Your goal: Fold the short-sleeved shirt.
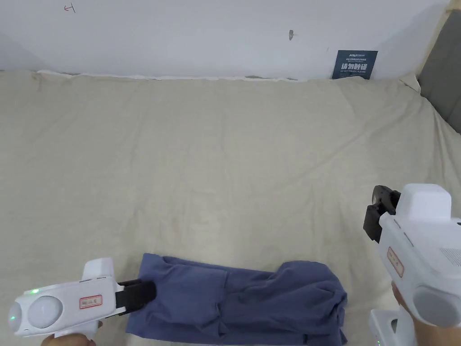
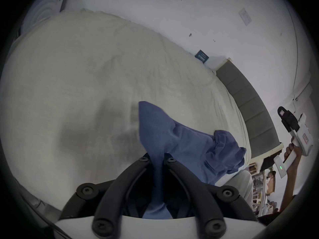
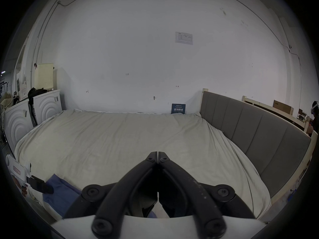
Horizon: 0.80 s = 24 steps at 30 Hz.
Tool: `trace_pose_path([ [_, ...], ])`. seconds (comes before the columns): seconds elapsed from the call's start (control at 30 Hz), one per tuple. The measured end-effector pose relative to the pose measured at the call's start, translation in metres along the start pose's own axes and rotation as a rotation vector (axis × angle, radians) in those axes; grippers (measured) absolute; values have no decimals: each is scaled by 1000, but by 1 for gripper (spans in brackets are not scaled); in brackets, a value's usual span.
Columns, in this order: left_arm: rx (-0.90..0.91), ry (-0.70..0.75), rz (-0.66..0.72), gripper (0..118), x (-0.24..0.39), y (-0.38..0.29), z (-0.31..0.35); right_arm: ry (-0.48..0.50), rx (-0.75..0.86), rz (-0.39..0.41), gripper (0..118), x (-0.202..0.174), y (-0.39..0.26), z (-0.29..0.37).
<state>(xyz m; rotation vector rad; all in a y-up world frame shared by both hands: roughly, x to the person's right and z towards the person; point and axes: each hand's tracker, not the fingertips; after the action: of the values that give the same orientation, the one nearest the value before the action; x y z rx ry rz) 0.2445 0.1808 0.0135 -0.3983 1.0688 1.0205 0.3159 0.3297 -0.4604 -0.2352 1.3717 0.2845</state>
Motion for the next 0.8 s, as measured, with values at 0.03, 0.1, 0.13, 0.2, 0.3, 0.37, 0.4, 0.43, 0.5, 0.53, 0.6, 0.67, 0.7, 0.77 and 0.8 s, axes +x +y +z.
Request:
trace_pose_path([
  [0.03, 12, 32, 0, 11, -3, 2, 8, 1, 3, -4, 1, 0, 1, 0],
  [0.1, 54, 99, -8, 11, -11, 5, 26, 7, 9, -8, 1, 1, 2, 2],
  [0.13, 62, 131, -21, 11, -12, 6, 34, 10, 12, -9, 1, 1, 2, 3],
  [0.2, 95, 197, -41, 11, -13, 8, 50, 17, 16, -9, 1, 2, 2, 4],
  [0.3, 120, 224, -53, 11, 4, 9, 65, 24, 23, -11, 1, 3, 2, 8],
  [0.37, 130, 239, -106, 11, 36, 8, 68, 26, 26, -16, 1, 5, 2, 10],
  [0.4, 130, 243, -150, 11, 52, 8, 67, 27, 27, -20, 1, 6, 2, 11],
  [0.43, 122, 250, -174, 11, 68, 9, 64, 28, 29, -23, 1, 7, 2, 12],
  [0.5, 110, 225, -236, 11, 95, 9, 51, 25, 33, -29, 1, 9, 3, 13],
  [0.53, 92, 214, -252, 11, 109, 9, 44, 25, 35, -32, 1, 11, 3, 14],
  [0.6, 64, 180, -301, 11, 143, 6, 27, 21, 40, -37, 1, 14, 3, 16],
  [0.67, 40, 152, -340, 11, 171, 2, 8, 14, 42, -39, 1, 18, 3, 18],
  [0.7, 20, 136, -344, 11, 185, -1, -2, 11, 43, -42, 1, 21, 3, 19],
  [0.77, -25, 102, -382, 11, 208, -8, -24, 2, 41, -45, 1, 26, 2, 21],
  [0.8, -49, 115, -398, 11, 221, -14, -37, -3, 41, -45, 1, 29, 1, 22],
])
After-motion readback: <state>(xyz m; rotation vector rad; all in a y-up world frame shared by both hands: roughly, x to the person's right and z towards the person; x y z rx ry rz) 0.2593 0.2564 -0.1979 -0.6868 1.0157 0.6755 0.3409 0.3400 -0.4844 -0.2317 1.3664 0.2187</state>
